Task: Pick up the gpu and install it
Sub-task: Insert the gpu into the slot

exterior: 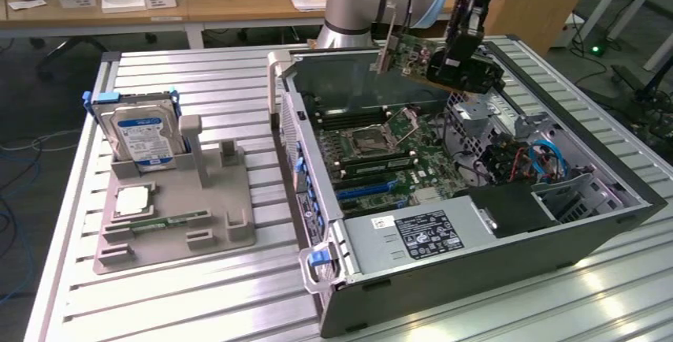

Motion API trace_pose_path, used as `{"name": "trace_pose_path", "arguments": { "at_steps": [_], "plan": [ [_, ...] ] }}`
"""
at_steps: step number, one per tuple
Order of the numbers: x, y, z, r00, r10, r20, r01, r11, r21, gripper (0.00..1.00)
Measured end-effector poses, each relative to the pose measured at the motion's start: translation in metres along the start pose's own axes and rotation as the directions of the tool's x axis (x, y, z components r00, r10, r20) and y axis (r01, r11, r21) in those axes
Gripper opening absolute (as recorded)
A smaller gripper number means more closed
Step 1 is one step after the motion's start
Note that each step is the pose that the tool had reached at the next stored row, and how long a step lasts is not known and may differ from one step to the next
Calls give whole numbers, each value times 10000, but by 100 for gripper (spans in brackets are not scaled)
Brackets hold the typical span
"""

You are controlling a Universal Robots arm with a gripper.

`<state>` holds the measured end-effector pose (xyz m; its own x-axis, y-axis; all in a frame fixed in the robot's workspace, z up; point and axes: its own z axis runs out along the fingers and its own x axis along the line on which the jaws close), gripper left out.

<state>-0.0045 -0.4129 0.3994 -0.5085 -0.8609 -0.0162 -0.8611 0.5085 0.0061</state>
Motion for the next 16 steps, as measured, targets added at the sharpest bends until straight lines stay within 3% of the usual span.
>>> {"name": "trace_pose_path", "arguments": {
  "at_steps": [4,8,12,16],
  "plan": [
    [0,0,0,9965,-832,-5,832,9965,-14,28],
    [0,0,0,9890,-1481,-8,1481,9890,-24,28],
    [0,0,0,9773,-2120,-10,2120,9773,-35,28],
    [0,0,0,9612,-2759,-11,2759,9612,-47,28]
  ]
}}
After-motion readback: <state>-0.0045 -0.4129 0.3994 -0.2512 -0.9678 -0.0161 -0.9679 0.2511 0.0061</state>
